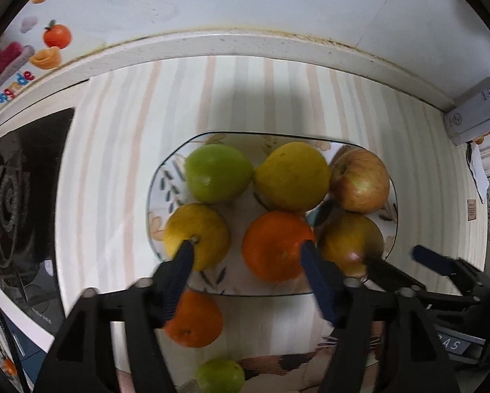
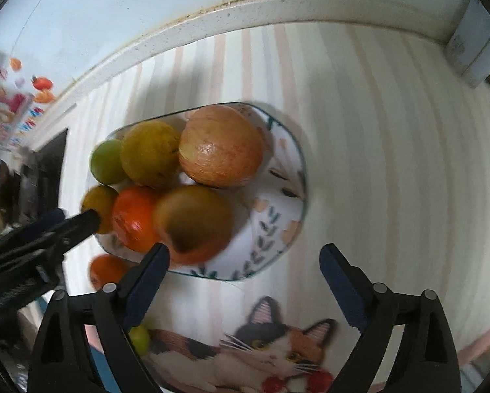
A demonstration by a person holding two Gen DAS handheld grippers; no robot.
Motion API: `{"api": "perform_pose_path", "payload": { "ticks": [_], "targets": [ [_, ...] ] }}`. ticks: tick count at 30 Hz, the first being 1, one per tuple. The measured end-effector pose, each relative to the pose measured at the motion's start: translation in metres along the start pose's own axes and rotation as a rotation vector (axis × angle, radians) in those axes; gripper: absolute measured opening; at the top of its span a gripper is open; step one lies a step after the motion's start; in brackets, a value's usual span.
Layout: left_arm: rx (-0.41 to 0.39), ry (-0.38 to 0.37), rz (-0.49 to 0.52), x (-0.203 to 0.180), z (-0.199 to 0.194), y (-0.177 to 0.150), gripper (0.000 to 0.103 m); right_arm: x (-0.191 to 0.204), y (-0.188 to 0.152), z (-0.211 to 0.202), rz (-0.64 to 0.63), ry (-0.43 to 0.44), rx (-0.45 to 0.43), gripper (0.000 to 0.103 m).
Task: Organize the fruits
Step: 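Carry pear and orange onto the deer plate and open both tools, then move both tools toward the remaining orange and green lime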
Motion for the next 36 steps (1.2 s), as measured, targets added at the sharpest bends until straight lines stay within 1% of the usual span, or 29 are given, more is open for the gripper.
{"api": "perform_pose_path", "payload": {
  "ticks": [1, 3, 4, 5, 15, 18, 30, 36],
  "targets": [
    [-0.003, 0.004, -0.003, 0.003, -0.003, -0.002, 0.082, 0.001, -0.002, -0.004, -0.011, -0.017, -0.008, 0.095],
    [-0.019, 0.023, -0.009, 0.009, -0.010, -0.007, 0.091, 0.007, -0.009, -0.012, -0.036, -0.060, -0.024, 0.095],
    [-0.023, 0.028, -0.011, 0.011, -0.012, -0.009, 0.094, 0.009, -0.010, -0.014, -0.039, -0.066, -0.028, 0.095],
    [-0.031, 0.035, -0.017, 0.014, -0.016, -0.012, 0.095, 0.011, -0.015, -0.019, -0.045, -0.074, -0.038, 0.095],
    [-0.100, 0.041, -0.027, 0.028, -0.054, -0.041, 0.095, 0.028, -0.048, -0.064, -0.061, -0.104, -0.120, 0.095],
    [-0.143, 0.061, -0.021, 0.029, -0.071, -0.051, 0.095, 0.035, -0.057, -0.079, -0.075, -0.116, -0.149, 0.095],
    [-0.296, 0.061, 0.006, 0.023, -0.143, -0.095, 0.095, 0.058, -0.108, -0.155, -0.086, -0.087, -0.280, 0.095],
    [-0.335, 0.023, 0.018, 0.018, -0.164, -0.111, 0.095, 0.060, -0.130, -0.175, -0.062, -0.060, -0.314, 0.095]
  ]
}}
Point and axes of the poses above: each gripper's, at about its wrist camera, not at the fingertips, and z roughly the way its jaws point, x to its left, y to its top, the point moved 3 cm from there along z, roughly the way its jaws point, and after that the axes turned 2 degrees about x, right-handed, at the moved point
